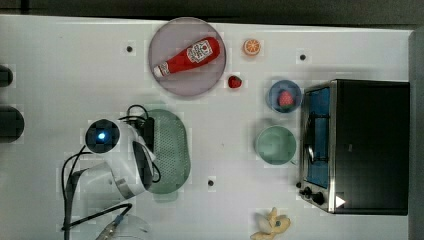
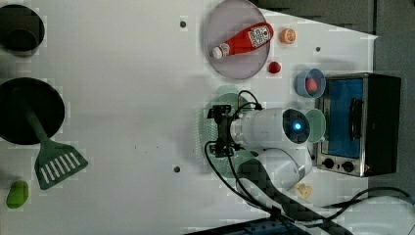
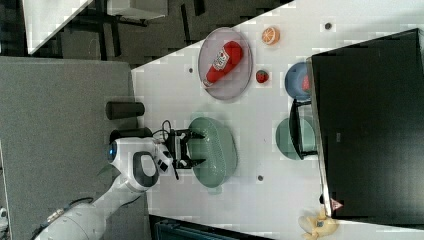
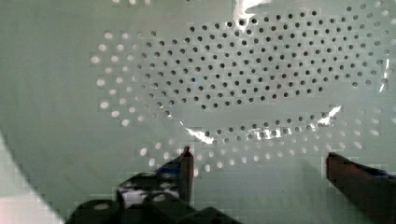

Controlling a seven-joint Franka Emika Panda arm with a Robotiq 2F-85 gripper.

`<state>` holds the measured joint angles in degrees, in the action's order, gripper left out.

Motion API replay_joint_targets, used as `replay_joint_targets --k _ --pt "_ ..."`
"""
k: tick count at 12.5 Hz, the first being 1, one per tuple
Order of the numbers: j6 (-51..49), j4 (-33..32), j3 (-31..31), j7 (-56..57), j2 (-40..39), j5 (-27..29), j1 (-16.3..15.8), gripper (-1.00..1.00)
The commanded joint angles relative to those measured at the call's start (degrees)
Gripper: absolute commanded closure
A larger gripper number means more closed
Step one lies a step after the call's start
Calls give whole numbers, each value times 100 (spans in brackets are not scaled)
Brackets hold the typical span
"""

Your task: Drag strainer right to left.

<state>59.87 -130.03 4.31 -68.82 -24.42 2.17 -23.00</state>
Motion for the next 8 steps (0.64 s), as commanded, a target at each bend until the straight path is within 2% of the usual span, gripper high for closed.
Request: replay_joint_targets --k 1,8 --pt "-104 149 124 -287 0 31 -153 -100" --pt "-141 789 129 -317 -380 595 -625 -100"
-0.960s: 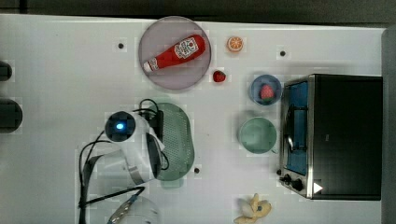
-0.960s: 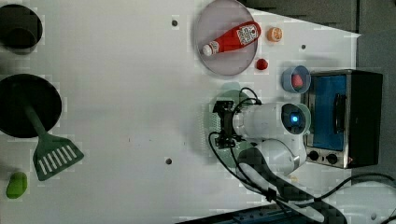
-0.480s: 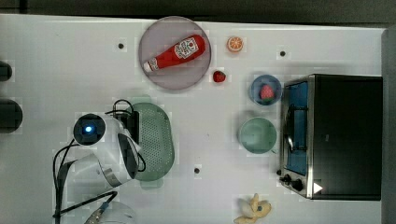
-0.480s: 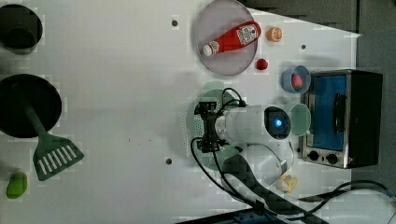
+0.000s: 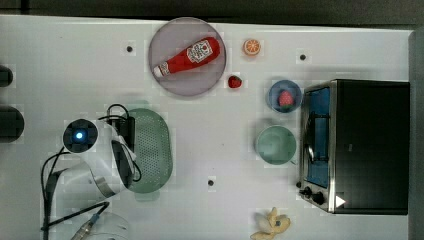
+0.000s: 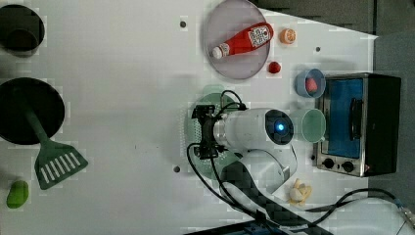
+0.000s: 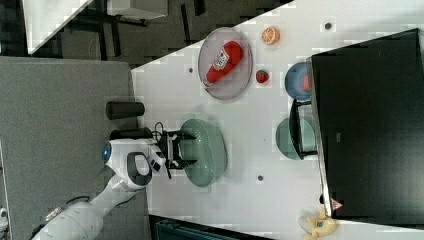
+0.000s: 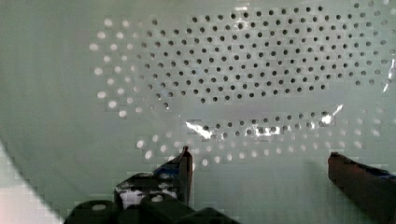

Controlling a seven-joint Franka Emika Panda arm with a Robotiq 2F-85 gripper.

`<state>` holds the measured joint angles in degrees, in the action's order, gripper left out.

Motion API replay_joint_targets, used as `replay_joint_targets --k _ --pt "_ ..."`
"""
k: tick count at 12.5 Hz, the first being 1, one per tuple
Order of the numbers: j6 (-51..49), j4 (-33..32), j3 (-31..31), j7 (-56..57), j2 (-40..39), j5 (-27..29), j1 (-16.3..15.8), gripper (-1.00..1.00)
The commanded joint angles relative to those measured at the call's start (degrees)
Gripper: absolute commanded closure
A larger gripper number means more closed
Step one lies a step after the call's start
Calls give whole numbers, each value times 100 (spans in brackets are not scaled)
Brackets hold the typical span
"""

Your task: Drag strainer right to left.

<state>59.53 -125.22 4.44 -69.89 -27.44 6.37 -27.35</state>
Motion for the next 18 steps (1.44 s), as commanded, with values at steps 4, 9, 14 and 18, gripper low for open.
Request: replay_joint_targets --k 4,9,14,18 --pt "-115 676 115 -266 -309 388 -431 -100" --pt "-137 1146 115 -608 -571 589 -731 -100" --pt "-146 1677 118 -959 -879 597 -1049 -100" --pt "-123 1863 60 -909 -981 568 -1156 -100"
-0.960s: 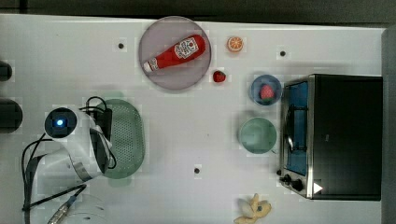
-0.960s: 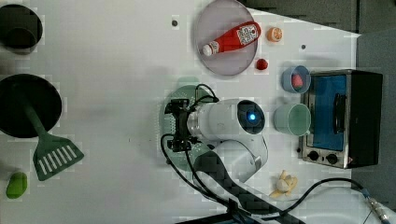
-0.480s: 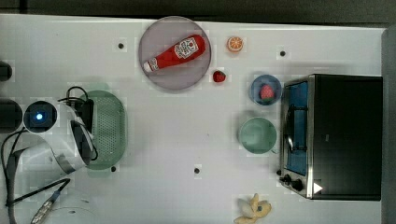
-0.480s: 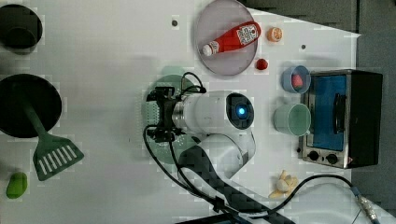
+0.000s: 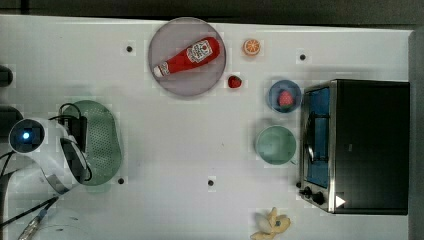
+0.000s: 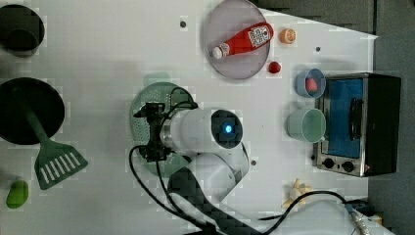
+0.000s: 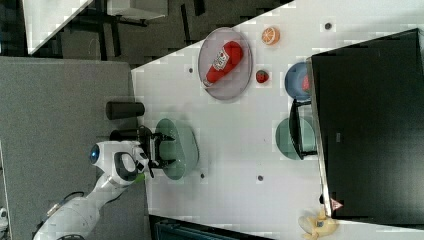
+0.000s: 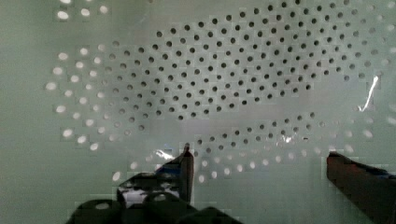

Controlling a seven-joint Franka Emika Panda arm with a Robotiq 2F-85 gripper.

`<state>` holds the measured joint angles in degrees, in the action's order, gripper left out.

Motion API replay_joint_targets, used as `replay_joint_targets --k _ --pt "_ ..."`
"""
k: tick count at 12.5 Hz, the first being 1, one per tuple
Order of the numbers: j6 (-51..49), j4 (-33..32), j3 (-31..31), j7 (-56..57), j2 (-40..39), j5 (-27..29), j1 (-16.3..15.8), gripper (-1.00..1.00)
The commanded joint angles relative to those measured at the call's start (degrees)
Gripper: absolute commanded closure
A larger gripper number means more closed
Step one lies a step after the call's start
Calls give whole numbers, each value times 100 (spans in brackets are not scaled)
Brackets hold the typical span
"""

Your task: Drag strainer right to left.

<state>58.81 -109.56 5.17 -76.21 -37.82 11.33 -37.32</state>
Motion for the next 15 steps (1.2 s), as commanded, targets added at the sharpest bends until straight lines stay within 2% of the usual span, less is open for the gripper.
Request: replay_joint_targets --k 1,5,9,13,15 --pt "-155 281 -82 -125 149 45 -154 -100" --pt "-1812 235 -745 1785 1126 -246 -134 -100" --pt "-3307 267 -1970 3539 2611 -556 -46 -100" --pt "-4795 259 -3163 5490 3976 -1731 11 -100" --pt "-5118 235 -3646 6527 4474 -2021 58 -100"
